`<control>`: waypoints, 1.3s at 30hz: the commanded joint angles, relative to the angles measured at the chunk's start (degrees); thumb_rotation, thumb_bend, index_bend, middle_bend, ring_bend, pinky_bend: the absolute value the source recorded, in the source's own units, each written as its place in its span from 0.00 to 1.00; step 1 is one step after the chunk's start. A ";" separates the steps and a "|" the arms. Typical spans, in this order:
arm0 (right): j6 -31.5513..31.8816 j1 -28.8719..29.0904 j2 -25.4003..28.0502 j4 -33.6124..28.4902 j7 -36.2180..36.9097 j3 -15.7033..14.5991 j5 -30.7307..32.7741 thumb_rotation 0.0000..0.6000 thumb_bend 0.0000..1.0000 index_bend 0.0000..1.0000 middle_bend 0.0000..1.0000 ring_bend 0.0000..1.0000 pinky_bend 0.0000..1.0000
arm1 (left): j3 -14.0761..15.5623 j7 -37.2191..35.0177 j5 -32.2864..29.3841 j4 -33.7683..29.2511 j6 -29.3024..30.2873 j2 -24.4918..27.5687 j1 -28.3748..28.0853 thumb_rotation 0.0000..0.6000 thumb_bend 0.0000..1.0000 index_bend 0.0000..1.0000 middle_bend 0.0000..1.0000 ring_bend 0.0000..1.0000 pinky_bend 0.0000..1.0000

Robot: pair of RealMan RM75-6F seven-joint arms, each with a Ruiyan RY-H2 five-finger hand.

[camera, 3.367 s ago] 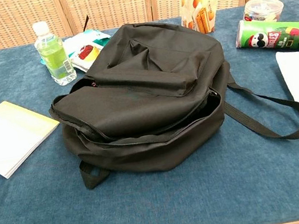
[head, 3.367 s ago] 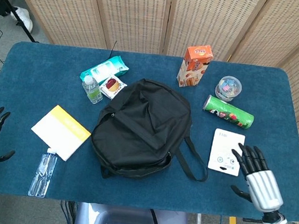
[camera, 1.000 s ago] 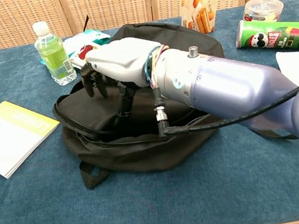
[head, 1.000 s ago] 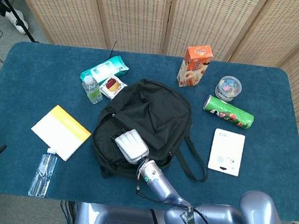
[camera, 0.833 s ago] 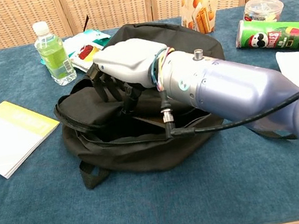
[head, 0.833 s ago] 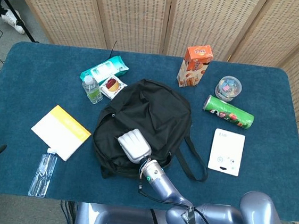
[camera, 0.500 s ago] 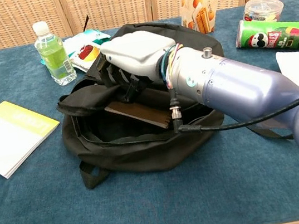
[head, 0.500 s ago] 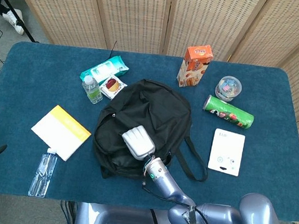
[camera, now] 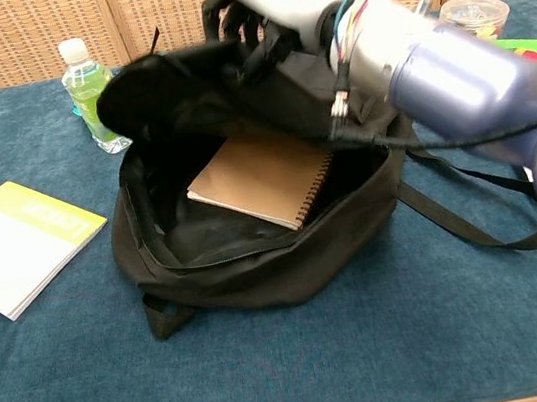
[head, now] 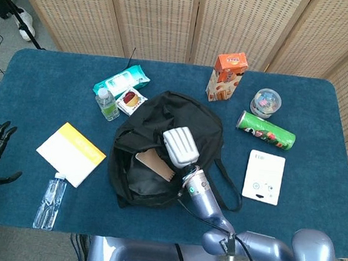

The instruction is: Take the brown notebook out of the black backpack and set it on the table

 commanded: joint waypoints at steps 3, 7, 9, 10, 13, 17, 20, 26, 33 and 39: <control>0.06 -1.14 3.57 -3.22 0.47 2.11 1.89 1.00 0.61 0.63 0.68 0.59 0.63 | 1.43 -2.52 5.99 2.40 -2.57 -0.70 -4.16 1.00 0.07 0.00 0.00 0.00 0.08; -0.53 -1.78 5.53 -5.03 -0.18 2.49 3.46 1.00 0.61 0.63 0.68 0.59 0.63 | 1.81 -5.69 9.81 3.20 -4.52 -1.52 -7.83 1.00 0.08 0.00 0.00 0.00 0.08; -0.93 -2.02 6.08 -5.68 -0.14 2.58 4.38 1.00 0.61 0.63 0.68 0.59 0.63 | 1.88 -7.50 11.46 3.54 -5.49 -2.09 -9.79 1.00 0.08 0.00 0.00 0.00 0.08; -1.20 -2.15 6.28 -6.07 -0.02 2.64 5.01 1.00 0.61 0.63 0.68 0.59 0.63 | 1.92 -8.55 12.39 3.58 -6.13 -2.48 -11.02 1.00 0.08 0.00 0.00 0.00 0.08; -1.50 -2.27 6.64 -7.05 0.12 2.82 5.97 1.00 0.61 0.64 0.68 0.59 0.63 | 1.71 -10.53 13.66 3.50 -7.99 -3.44 -13.83 1.00 0.10 0.00 0.00 0.00 0.08; -1.70 -2.14 7.58 -8.61 -0.62 2.54 5.78 1.00 0.61 0.64 0.68 0.59 0.63 | 1.08 -12.44 14.36 2.78 -11.99 -5.22 -18.23 1.00 0.11 0.03 0.00 0.00 0.08; -2.38 -2.01 8.40 -9.16 -1.06 2.11 5.74 1.00 0.61 0.64 0.68 0.59 0.63 | 0.72 -12.92 14.28 2.20 -14.71 -6.58 -20.83 1.00 0.12 0.04 0.00 0.00 0.08; -3.71 -1.55 9.05 -8.16 -1.33 1.38 5.95 1.00 0.61 0.64 0.68 0.59 0.63 | -0.15 -12.45 13.03 0.19 -19.82 -9.26 -25.19 1.00 0.13 0.05 0.00 0.00 0.08; -4.50 -0.79 8.99 -7.53 -0.22 2.23 6.97 1.00 0.61 0.64 0.68 0.59 0.63 | -1.72 -12.06 9.49 -0.83 -24.92 -12.70 -29.20 1.00 0.13 0.05 0.00 0.00 0.08; -4.52 -0.10 9.31 -7.34 0.19 3.67 8.40 1.00 0.61 0.64 0.68 0.59 0.63 | -2.52 -11.11 6.88 -1.08 -26.97 -14.24 -31.05 1.00 0.14 0.06 0.00 0.00 0.08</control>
